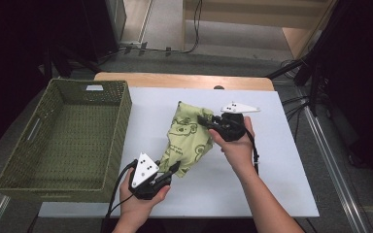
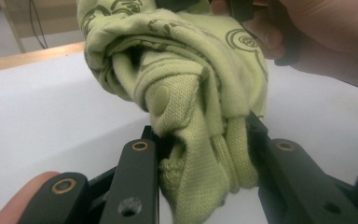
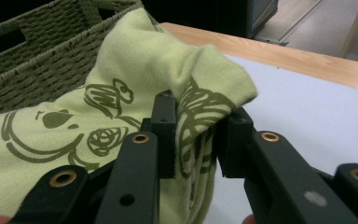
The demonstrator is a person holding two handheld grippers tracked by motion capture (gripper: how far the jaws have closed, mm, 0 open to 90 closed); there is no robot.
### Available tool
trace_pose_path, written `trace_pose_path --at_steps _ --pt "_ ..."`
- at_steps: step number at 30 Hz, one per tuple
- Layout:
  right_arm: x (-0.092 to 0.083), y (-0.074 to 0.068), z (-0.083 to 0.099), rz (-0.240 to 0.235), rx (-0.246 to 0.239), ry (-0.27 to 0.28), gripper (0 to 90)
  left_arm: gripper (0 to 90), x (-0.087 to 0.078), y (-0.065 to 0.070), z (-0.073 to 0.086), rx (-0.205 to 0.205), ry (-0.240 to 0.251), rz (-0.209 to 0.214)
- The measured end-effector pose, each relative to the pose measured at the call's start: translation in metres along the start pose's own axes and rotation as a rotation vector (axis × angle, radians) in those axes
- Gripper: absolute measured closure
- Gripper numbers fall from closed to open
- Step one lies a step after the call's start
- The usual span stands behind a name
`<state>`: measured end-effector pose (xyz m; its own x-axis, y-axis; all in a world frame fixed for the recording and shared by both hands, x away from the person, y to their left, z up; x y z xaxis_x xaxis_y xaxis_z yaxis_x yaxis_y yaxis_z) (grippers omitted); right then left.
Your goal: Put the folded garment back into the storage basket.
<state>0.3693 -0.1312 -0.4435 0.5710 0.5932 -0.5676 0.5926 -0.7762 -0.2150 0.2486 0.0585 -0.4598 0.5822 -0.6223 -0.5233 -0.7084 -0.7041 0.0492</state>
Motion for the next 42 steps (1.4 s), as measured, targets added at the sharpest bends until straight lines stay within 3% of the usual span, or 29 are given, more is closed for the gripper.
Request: trace_pose_path --at_steps 20,42 --pt "0.008 -0.032 -0.042 -0.032 -0.050 0.020 69.8 66.5 -0.038 -0.021 -0.020 -0.034 0.051 -0.035" --pt "0.031 -0.068 -0.079 -0.086 -0.093 0.025 69.8 66.5 -0.074 -0.053 -0.023 -0.064 0.073 -0.084"
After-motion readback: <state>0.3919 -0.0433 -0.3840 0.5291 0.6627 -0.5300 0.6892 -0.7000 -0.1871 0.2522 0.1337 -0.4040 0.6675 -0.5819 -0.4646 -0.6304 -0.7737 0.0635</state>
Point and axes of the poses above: each handheld gripper's, and its own axes: x roughly forward along the jaws, z roughly out of its underside, y roughly to its right, the point moved 6 cm from there along x, roughly forward along the jaws, and after that the axes turned 9 degrees about -y, right-handed, at the moved point
